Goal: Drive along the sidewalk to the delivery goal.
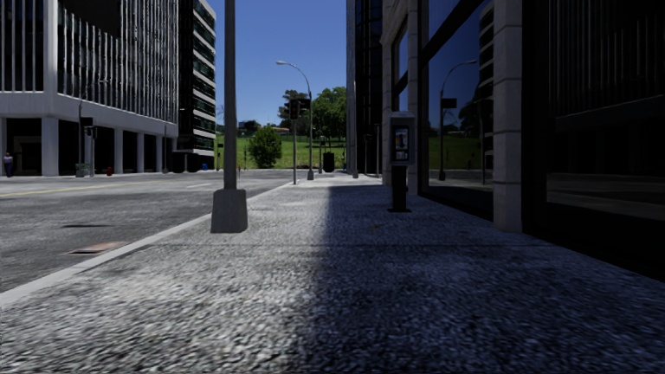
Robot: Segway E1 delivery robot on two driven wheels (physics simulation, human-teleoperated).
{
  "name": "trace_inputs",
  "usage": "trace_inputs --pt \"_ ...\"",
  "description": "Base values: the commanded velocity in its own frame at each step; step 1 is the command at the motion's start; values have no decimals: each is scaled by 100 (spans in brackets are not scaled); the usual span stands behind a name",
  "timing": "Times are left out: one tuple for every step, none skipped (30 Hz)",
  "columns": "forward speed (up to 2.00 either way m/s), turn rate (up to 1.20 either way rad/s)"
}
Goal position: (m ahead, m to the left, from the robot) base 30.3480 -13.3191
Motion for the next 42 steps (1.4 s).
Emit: trace_inputs --pt "200 0" --pt "200 0" --pt "200 0" --pt "200 0" --pt "200 0" --pt "200 0" --pt "200 0" --pt "200 0" --pt "200 0" --pt "200 0" --pt "200 0" --pt "200 0" --pt "200 0" --pt "200 0" --pt "200 0" --pt "200 0" --pt "200 0" --pt "200 0" --pt "200 0" --pt "200 0" --pt "200 0" --pt "200 0" --pt "200 0" --pt "200 0" --pt "200 0" --pt "200 0" --pt "200 0" --pt "200 0" --pt "200 0" --pt "200 0" --pt "200 0" --pt "200 0" --pt "200 0" --pt "200 0" --pt "200 0" --pt "200 0" --pt "200 0" --pt "200 0" --pt "200 0" --pt "200 0" --pt "200 0" --pt "200 0"
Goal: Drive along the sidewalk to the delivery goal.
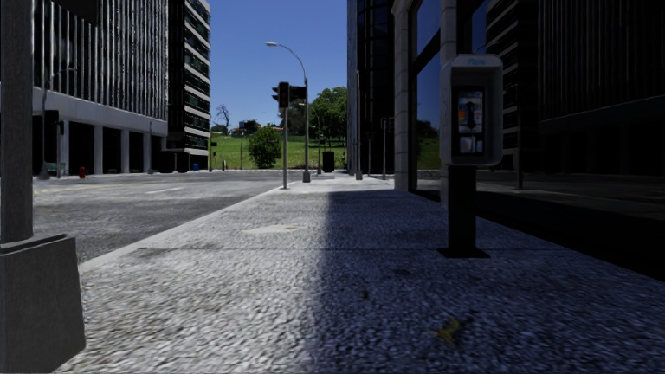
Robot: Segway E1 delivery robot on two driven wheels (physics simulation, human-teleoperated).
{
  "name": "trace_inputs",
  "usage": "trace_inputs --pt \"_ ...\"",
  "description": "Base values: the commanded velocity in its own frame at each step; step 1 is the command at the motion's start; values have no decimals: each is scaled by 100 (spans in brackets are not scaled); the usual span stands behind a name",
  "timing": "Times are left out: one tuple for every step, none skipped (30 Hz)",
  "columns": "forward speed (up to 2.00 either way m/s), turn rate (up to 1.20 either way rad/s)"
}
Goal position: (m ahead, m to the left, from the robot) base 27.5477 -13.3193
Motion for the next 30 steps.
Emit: trace_inputs --pt "200 0" --pt "200 0" --pt "200 0" --pt "200 0" --pt "200 0" --pt "200 0" --pt "200 0" --pt "200 0" --pt "200 0" --pt "200 0" --pt "200 0" --pt "200 0" --pt "200 0" --pt "200 0" --pt "200 0" --pt "200 0" --pt "200 0" --pt "200 0" --pt "200 0" --pt "200 0" --pt "200 0" --pt "200 0" --pt "200 0" --pt "200 0" --pt "200 0" --pt "200 0" --pt "200 0" --pt "200 0" --pt "200 0" --pt "200 0"
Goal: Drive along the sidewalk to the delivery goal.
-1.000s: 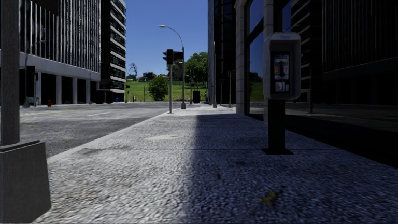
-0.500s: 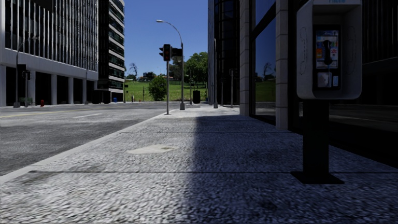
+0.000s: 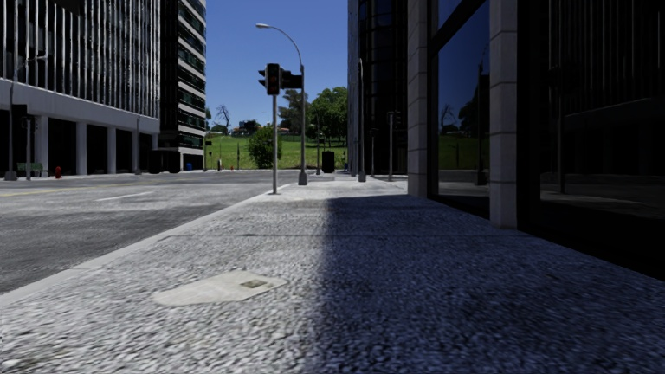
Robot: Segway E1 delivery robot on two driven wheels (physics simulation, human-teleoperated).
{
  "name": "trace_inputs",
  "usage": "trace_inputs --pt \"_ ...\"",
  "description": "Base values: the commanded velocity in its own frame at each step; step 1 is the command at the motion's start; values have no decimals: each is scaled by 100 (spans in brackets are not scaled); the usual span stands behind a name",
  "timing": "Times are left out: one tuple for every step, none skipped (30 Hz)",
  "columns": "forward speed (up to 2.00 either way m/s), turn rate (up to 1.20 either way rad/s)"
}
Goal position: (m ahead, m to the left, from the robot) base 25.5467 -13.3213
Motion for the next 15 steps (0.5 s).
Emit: trace_inputs --pt "200 0" --pt "200 0" --pt "200 0" --pt "200 0" --pt "200 0" --pt "200 0" --pt "200 0" --pt "200 0" --pt "200 0" --pt "200 0" --pt "200 0" --pt "200 0" --pt "200 0" --pt "200 0" --pt "200 0"
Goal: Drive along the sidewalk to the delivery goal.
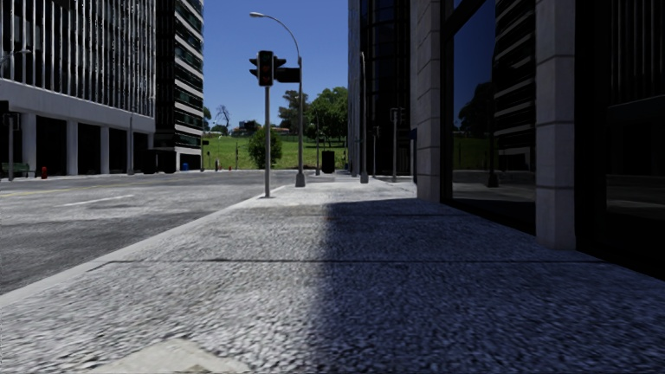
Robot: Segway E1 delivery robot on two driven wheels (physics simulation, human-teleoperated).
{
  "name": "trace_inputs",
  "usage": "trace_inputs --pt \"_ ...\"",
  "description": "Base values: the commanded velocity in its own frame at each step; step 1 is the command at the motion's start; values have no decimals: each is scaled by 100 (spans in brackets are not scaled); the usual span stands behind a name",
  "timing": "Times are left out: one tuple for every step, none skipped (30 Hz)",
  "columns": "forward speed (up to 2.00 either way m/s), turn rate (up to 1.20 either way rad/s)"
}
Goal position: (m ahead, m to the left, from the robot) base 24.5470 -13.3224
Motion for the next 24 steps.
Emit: trace_inputs --pt "200 0" --pt "200 0" --pt "200 0" --pt "200 0" --pt "200 0" --pt "200 0" --pt "200 0" --pt "200 0" --pt "200 0" --pt "200 0" --pt "200 0" --pt "200 0" --pt "200 0" --pt "200 0" --pt "200 0" --pt "200 0" --pt "200 0" --pt "200 0" --pt "200 0" --pt "200 0" --pt "200 0" --pt "200 0" --pt "200 0" --pt "200 0"
